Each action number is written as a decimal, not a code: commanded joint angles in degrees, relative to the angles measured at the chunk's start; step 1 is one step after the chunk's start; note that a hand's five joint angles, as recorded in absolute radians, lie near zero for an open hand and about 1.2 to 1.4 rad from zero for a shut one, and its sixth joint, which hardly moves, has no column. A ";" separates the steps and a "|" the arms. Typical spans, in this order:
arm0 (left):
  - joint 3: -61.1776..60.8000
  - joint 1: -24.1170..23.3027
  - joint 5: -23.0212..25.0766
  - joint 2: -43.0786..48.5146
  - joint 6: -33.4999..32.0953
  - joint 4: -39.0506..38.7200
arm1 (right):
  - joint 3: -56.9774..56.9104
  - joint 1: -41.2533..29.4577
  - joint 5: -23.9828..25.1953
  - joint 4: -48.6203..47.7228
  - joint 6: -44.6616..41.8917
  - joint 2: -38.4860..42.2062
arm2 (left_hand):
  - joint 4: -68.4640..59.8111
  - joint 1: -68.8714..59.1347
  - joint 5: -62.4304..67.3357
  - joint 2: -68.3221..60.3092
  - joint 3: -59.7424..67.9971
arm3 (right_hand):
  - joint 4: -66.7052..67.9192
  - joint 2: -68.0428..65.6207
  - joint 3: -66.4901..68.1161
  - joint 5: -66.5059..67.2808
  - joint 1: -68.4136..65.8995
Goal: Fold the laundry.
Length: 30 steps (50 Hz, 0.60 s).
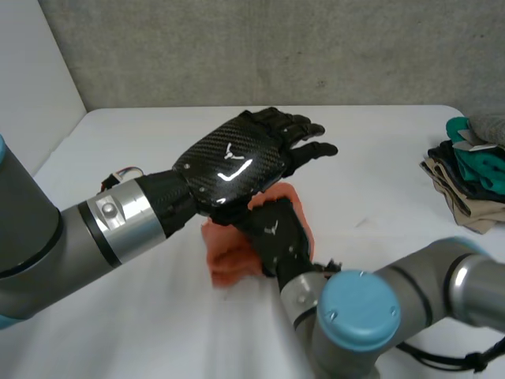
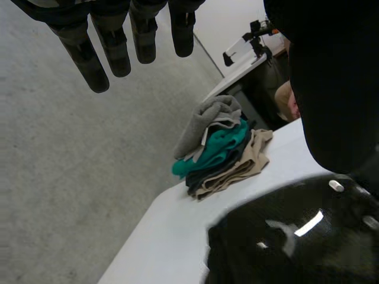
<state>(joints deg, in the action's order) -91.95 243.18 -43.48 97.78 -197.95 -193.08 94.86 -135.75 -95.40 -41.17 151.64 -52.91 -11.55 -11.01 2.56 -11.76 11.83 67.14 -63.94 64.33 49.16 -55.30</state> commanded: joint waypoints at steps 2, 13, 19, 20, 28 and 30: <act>3.18 1.42 -0.99 -1.81 1.16 -0.19 | -6.43 8.13 7.77 -0.32 5.94 -7.55 | 1.55 1.01 -2.56 1.76 -1.83 | 12.86 -16.06 15.67 20.84 -24.70; 8.28 2.74 -4.16 -5.14 7.57 -1.94 | -21.45 27.17 10.32 2.14 12.18 -14.15 | 1.55 1.01 -2.56 1.76 -1.83 | 12.86 -16.06 15.67 20.84 -24.70; 7.84 2.74 -4.42 -5.85 10.13 -4.67 | -27.09 40.28 15.41 4.07 20.79 -14.42 | 1.55 1.01 -2.56 1.76 -1.83 | 12.86 -16.06 15.67 20.84 -24.70; 7.41 2.65 -4.42 -5.85 10.65 -5.37 | -27.70 42.30 16.38 4.08 22.28 -14.24 | 1.55 1.01 -2.56 1.76 -1.83 | 12.86 -16.06 15.67 20.84 -24.70; 4.07 1.95 -4.25 -5.06 11.09 -8.27 | -33.67 60.93 27.18 3.03 32.22 -4.42 | 1.55 1.01 -2.56 1.76 -1.83 | 12.86 -16.06 15.67 20.84 -24.70; 3.62 1.69 -4.33 -4.80 11.09 -8.80 | -34.73 63.41 28.86 2.58 32.84 -1.86 | 1.55 1.01 -2.56 1.76 -1.83 | 12.86 -16.06 15.67 20.84 -24.70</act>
<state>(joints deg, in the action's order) -86.35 245.48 -47.80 92.19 -186.69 -200.17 63.35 -81.51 -72.32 -37.41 180.97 -62.20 -11.55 -11.02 2.56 -11.76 11.83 67.57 -63.94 64.33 49.16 -55.26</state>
